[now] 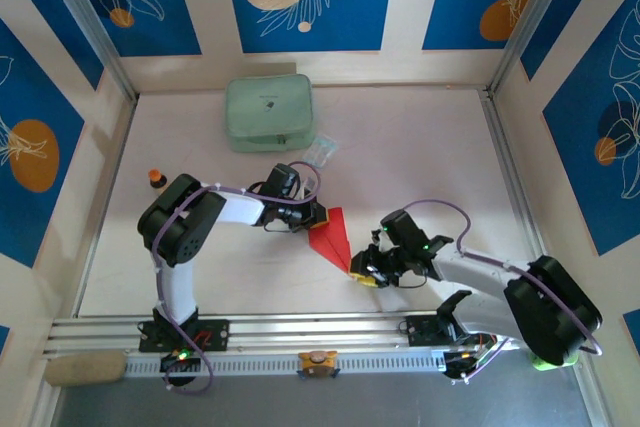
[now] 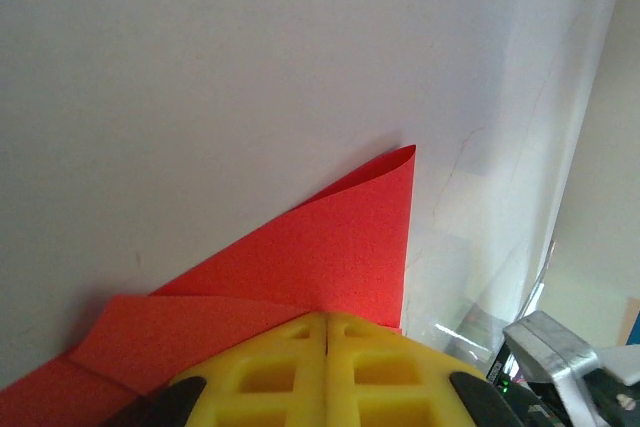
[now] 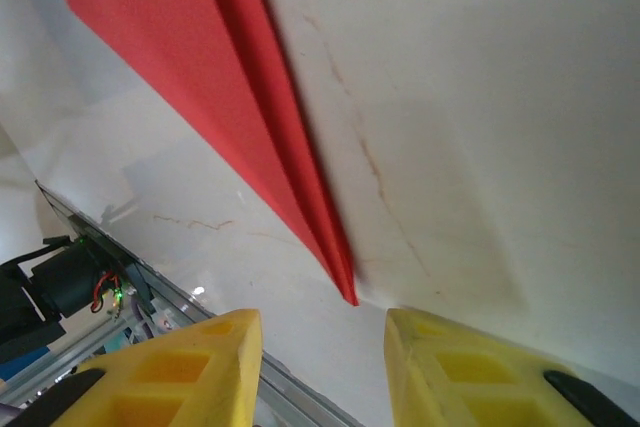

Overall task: Fold a paper plane with a square sheet of paper (pick it up from the middle)
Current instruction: Fourth fold the wing at the center of the table, then turn over the paper at the center of the table.

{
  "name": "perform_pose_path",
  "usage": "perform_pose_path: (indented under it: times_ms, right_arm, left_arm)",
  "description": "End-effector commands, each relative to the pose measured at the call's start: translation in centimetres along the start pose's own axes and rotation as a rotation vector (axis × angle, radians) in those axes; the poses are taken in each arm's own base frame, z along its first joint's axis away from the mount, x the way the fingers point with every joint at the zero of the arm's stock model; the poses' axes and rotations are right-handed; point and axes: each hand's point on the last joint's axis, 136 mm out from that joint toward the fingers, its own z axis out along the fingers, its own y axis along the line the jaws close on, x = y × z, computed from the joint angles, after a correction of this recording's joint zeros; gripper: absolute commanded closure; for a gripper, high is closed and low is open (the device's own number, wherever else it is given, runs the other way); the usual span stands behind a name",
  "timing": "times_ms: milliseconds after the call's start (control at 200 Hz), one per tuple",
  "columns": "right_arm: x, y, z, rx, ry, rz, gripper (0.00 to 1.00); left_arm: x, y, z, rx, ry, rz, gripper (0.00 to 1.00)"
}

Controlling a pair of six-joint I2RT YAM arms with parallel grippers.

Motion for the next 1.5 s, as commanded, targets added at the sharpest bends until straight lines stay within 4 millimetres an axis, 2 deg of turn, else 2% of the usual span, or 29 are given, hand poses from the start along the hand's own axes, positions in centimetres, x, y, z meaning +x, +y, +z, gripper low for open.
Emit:
perform_pose_path:
  times_ms: [0,355,550,1060,1495]
  right_arm:
    - [0.2,0.5,0.1,-0.023,0.028,0.014,0.63]
    - [-1.1,0.9,0.5,-0.025,0.001,0.033,0.68]
    - [-1.7,2.0,0.2,-0.059,-0.020,0.018,0.68]
    - [-2.3,2.1,0.2,-0.071,-0.039,0.001,0.69]
    - [-3.1,2.4,0.4,-0.098,-0.069,-0.085,0.82]
  left_arm:
    - [1.0,3.4,-0.2,-0.109,0.006,-0.079,0.93]
    - [1.0,3.3,-0.1,-0.100,0.008,-0.083,0.93]
    - [0.9,3.3,-0.1,-0.101,0.008,-0.085,0.94]
    - [0.7,2.9,-0.1,-0.092,0.004,-0.084,0.93]
    - [0.0,0.9,-0.7,-0.054,-0.004,-0.063,0.92]
